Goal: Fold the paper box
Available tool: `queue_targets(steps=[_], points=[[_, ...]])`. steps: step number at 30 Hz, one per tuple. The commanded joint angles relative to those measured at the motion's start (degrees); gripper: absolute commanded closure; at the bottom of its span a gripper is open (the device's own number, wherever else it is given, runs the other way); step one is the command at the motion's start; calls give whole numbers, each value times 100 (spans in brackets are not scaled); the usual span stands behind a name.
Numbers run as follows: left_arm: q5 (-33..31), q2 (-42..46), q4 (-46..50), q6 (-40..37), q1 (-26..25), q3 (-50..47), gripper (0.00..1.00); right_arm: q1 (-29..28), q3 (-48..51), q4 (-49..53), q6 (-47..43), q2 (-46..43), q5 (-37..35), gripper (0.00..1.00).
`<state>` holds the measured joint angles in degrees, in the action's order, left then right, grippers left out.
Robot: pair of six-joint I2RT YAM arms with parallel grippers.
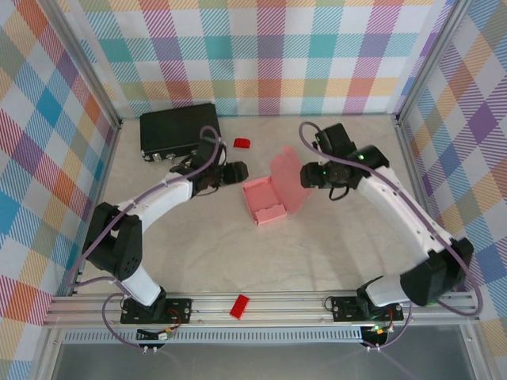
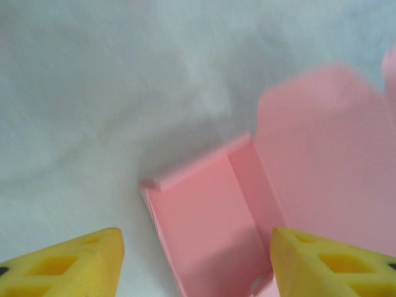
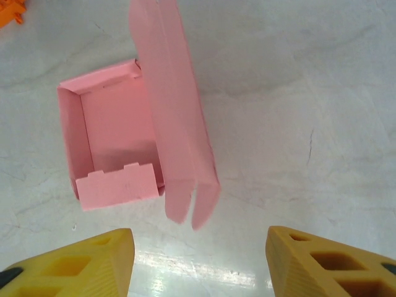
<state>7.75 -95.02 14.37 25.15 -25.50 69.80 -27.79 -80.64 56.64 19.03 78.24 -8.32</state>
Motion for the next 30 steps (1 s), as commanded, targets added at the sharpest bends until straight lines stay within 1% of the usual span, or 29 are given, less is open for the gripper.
queue_targets(steps=[1,3,5,6,9,11,14,17,21,26,30], points=[[-279,-598,552,-528,200,582,48,19,710,-238,440,-626,158,43],[-448,-991,615,-636,254,909,57,14,1360,-537,666,-1057,381,46],[-445,-1317,620,-705,288,1163,70,2,1951,-868,902,-1437,642,48],[-439,-1490,643,-738,295,1284,74,-15,2219,-997,1018,-1602,776,50],[-315,-1926,650,-847,300,1592,84,-160,2893,-1367,1385,-2003,797,56],[-242,-2178,666,-895,300,1752,88,-270,3288,-1719,1554,-2151,902,62],[-123,-2540,731,-963,300,1985,91,-446,3806,-2354,1836,-2186,1003,69],[5,-2790,812,-1006,300,2141,93,-647,4244,-3015,2094,-2117,864,74],[236,-2941,934,-1051,282,2179,96,-744,4625,-3756,2289,-1895,753,78],[435,-2782,930,-1169,169,1866,97,-745,4682,-4187,2323,-1468,602,80],[511,-2616,800,-1158,100,1498,97,-739,4528,-4308,2198,-1050,147,82]])
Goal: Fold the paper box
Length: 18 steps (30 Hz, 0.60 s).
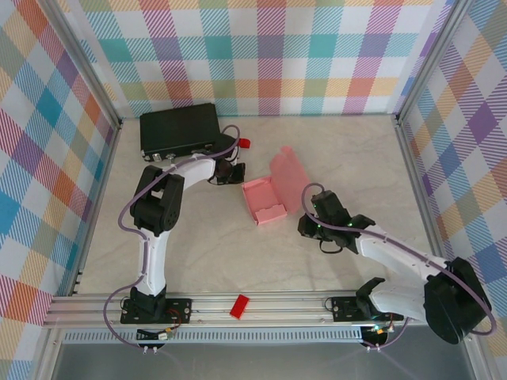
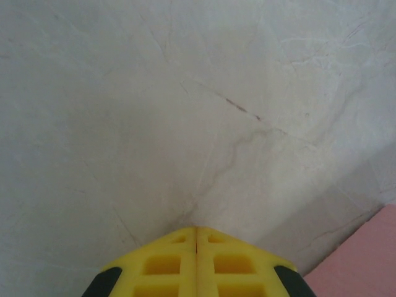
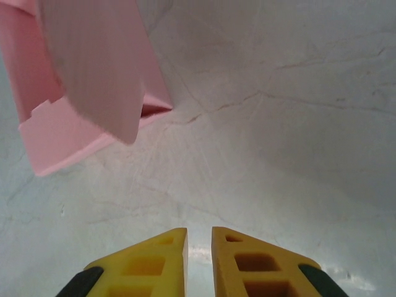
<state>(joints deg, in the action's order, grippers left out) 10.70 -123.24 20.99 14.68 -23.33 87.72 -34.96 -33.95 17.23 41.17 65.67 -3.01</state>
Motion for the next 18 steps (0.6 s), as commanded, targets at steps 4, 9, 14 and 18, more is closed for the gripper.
queue_targets(steps=[4,9,14,18], points=[[261,335,29,-79,-189,-625,98,48,-520,-326,-315,741,-613,82],[168,676,-142,34,-284,-1200,99,214,-947,-332,-590,1321,-737,83],[191,1136,-409,279,-375,-1923,99,379,-1276,-439,-928,1784,-702,82],[31,1604,-768,742,-535,-2652,99,452,-1595,-506,-1326,2120,-673,81]])
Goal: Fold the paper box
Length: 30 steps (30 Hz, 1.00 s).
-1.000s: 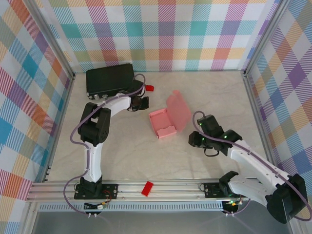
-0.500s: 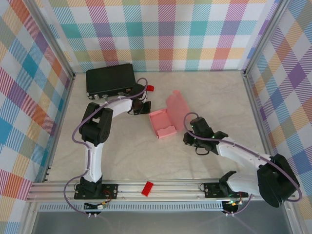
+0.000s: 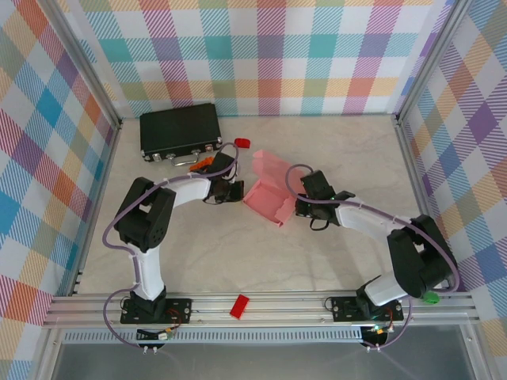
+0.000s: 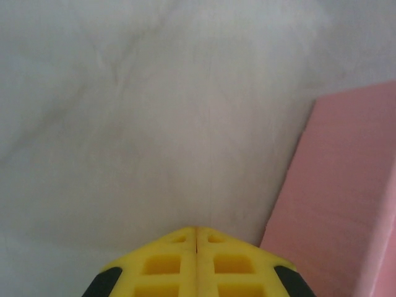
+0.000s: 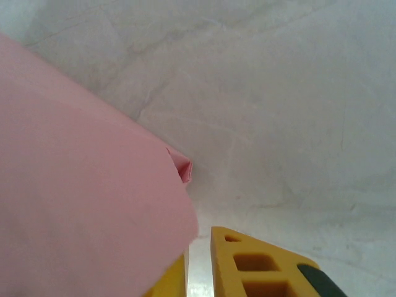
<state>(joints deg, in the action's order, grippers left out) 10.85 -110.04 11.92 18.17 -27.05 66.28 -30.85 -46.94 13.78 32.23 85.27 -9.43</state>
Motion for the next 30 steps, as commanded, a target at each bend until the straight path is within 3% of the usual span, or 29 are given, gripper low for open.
queue_targets(steps=[1,12,21,30], points=[[-22,395,12,532,-205,-711,99,59,-353,-177,-524,216,-24,81],[-206,1476,-1216,1985,-556,-2295,98,88,-568,-83,-1117,174,-99,76],[-1235,1732,-521,1692,-445,-2019,94,88,-115,223,-985,-683,186,61],[-1570,1760,-284,1475,-28,-1653,92,158,439,276,-374,-1415,458,61]])
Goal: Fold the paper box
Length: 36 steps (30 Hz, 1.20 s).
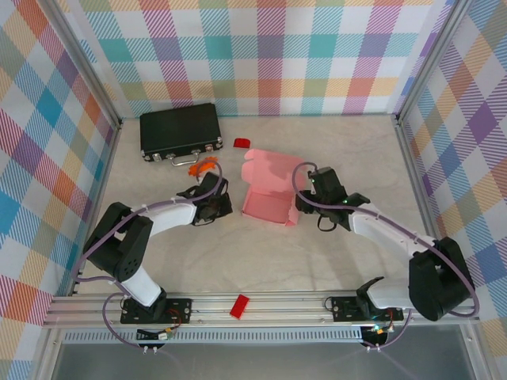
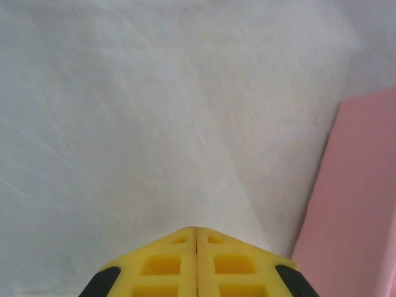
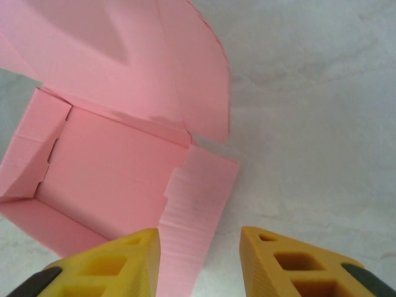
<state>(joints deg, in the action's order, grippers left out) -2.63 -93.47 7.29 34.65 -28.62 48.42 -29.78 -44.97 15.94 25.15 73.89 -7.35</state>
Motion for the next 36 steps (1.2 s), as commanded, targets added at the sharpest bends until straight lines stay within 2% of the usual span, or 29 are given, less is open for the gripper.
queue_targets(steps=[1,5,8,11,15,22,27,36], points=[[-174,76,133,-225,172,162,92,64,339,-3,427,-369,323,60],[237,-201,-141,-507,278,346,92,151,829,-386,935,-660,659,54],[562,-470,-348,-612,313,476,93,394,1259,-1032,1363,-671,1245,50],[760,-692,-485,-632,318,545,93,703,1669,-1827,1795,-518,1857,47],[927,-903,-579,-584,314,577,95,924,1847,-2536,2024,-124,2336,47],[1105,-915,-675,-450,313,395,95,1086,1808,-3168,2180,533,2684,48],[1346,-957,-726,-435,305,329,97,1106,1738,-3561,2266,964,2881,56],[1606,-944,-843,-466,287,228,98,1095,1607,-3880,2294,1245,3260,60]])
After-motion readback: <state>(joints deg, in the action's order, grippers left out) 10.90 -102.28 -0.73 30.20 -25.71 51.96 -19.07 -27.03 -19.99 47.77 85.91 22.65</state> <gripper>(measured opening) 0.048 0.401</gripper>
